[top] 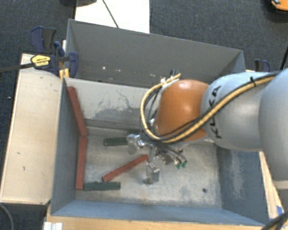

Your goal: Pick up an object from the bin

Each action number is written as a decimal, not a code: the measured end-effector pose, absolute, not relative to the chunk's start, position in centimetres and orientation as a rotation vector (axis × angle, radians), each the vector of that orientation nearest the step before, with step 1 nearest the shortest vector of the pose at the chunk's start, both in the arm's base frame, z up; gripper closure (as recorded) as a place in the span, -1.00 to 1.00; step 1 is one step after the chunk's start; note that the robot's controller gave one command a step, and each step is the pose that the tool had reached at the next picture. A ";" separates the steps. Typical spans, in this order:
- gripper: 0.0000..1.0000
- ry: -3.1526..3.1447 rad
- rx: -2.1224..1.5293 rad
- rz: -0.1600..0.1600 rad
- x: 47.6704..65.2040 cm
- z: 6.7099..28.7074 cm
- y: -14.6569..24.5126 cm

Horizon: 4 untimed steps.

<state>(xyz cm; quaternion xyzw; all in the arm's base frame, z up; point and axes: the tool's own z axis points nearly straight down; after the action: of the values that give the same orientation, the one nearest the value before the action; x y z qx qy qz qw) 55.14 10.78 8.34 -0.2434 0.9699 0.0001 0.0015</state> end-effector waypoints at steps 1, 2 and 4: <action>1.00 3.044 -0.765 0.000 55.1 8.3 10.8; -1.00 3.044 -0.765 0.000 55.1 8.3 10.8; 1.00 2.915 -1.156 0.001 55.5 7.1 12.2</action>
Offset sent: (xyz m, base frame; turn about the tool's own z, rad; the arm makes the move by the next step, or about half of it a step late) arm 0.0000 0.0000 0.0000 0.0000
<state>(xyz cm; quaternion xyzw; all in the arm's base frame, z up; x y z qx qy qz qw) 55.52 12.22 7.07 -0.3686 0.9296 0.0004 0.0030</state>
